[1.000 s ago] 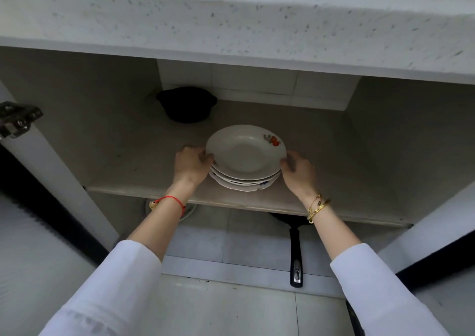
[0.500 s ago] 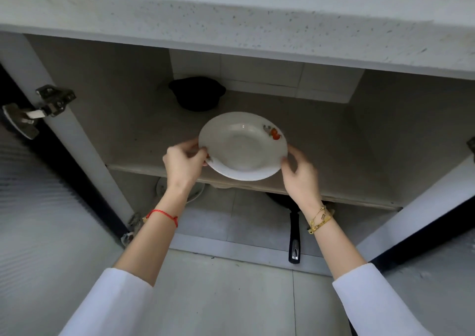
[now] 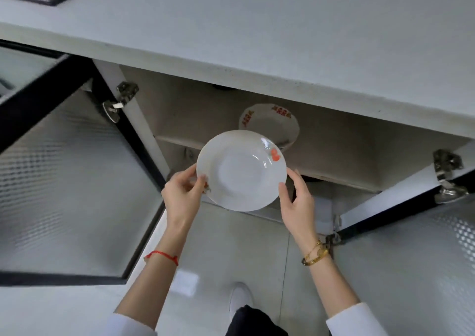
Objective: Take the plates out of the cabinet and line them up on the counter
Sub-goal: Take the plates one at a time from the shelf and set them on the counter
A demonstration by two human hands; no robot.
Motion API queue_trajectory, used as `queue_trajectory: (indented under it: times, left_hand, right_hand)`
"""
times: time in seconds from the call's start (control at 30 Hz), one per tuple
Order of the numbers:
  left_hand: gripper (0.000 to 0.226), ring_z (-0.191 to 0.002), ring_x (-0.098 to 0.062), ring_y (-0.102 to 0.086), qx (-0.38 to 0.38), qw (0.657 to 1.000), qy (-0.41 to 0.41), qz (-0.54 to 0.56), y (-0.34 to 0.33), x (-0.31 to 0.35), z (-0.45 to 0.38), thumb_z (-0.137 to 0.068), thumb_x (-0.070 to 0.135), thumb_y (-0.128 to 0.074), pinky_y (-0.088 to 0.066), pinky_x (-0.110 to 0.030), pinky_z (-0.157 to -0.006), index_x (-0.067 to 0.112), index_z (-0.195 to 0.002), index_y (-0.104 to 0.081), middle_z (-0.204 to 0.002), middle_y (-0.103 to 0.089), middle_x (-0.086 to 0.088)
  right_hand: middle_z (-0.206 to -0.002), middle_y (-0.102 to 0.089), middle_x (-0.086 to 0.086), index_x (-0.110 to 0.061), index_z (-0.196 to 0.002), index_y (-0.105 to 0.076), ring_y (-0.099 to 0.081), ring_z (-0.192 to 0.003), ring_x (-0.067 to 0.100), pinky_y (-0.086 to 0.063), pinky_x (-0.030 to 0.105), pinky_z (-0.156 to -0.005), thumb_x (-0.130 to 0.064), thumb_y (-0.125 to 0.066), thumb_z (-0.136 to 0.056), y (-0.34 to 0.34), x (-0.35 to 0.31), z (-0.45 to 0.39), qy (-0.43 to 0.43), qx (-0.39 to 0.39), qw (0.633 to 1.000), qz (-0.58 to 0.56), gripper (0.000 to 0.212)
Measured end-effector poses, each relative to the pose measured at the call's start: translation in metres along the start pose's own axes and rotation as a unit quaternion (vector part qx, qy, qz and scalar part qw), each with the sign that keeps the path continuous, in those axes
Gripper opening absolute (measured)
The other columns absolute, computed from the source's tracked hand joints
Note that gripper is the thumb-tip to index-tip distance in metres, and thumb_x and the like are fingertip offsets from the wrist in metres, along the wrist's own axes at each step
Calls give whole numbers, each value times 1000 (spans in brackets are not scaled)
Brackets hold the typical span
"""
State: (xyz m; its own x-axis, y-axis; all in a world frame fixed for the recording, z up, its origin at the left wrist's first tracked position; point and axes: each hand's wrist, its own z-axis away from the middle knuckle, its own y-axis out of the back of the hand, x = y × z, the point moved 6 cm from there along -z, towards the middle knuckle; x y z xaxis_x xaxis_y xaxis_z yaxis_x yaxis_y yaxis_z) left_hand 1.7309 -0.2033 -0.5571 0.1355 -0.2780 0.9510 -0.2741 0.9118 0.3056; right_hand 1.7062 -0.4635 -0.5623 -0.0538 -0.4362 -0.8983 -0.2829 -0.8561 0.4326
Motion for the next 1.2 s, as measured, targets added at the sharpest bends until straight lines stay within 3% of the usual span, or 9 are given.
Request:
queue_trajectory:
  times: [0.1,0.27,0.33,0.47,0.7,0.83,0.93,1.07,1.2]
  left_hand:
    - [36,-83,-19,-66,16,1000,8,-25,25,22,31,-85,15,-68,-45,-13,-72,39,-111,-68,-63,-66,23]
    - [38,-62,4,-61,19,999,39,-18,69,67,82,-84,12,-69,-42,-1,-65,46,-100,-67,-77,-71,-3]
    - [40,-62,2,-62,19,998,49,-20,85,90,100,-83,12,-69,-42,-2,-65,51,-93,-67,-75,-70,1]
    - [32,-64,5,-64,30,997,75,-14,112,138,121,-83,12,-70,-43,0,-65,29,-110,-73,-78,-70,11]
    - [34,-70,3,-66,22,999,44,-9,136,239,116,-84,15,-68,-50,-8,-71,36,-110,-70,-91,-70,7]
    - [31,-74,-10,-68,25,999,37,-2,135,287,89,-85,18,-69,-56,-30,-82,37,-110,-70,-83,-70,7]
    - [33,-74,-14,-69,30,999,25,10,128,319,60,-85,18,-69,-56,-35,-84,39,-110,-69,-82,-72,0]
    - [33,-67,0,-64,42,999,8,-1,117,354,17,-84,21,-69,-54,-21,-80,43,-108,-68,-81,-71,4]
    - [31,-70,2,-68,43,999,6,5,110,378,-26,-83,21,-65,-47,-4,-69,35,-110,-71,-92,-73,1]
  right_hand:
    - [-150,-38,-5,-23,-137,-47,-24,-141,0,-25,27,-115,-22,-50,-96,9,-20,29,-35,-13,999,-10,41]
    - [-142,-39,-18,-21,-137,-46,-21,-143,0,-36,46,-112,-17,-48,-98,35,-75,71,-46,-28,998,-32,39]
    - [-145,-37,-15,-23,-137,-45,-21,-143,1,-34,44,-114,-19,-48,-98,49,-99,84,-57,-40,997,-26,40]
    - [-147,-30,-15,-26,-138,-44,-19,-144,3,-25,33,-118,-23,-48,-98,80,-155,100,-51,-56,997,0,41]
    - [-150,-39,-6,-24,-139,-44,-21,-143,0,-23,23,-116,-26,-48,-97,129,-244,87,-25,-43,999,14,42]
    - [-149,-40,-7,-23,-139,-45,-24,-143,3,-25,17,-112,-24,-49,-97,147,-284,52,-1,-23,1000,5,42]
    - [-142,-36,-27,-22,-137,-46,-23,-142,0,-27,18,-112,-23,-50,-96,156,-308,15,24,-8,1000,9,41]
    - [-133,-28,-43,-26,-138,-44,-19,-143,2,-17,-1,-106,-20,-48,-98,159,-337,-34,49,-11,999,-2,41]
    - [-143,-35,-22,-26,-140,-42,-18,-144,5,-19,18,-113,-22,-46,-98,153,-355,-86,53,-27,998,6,42]
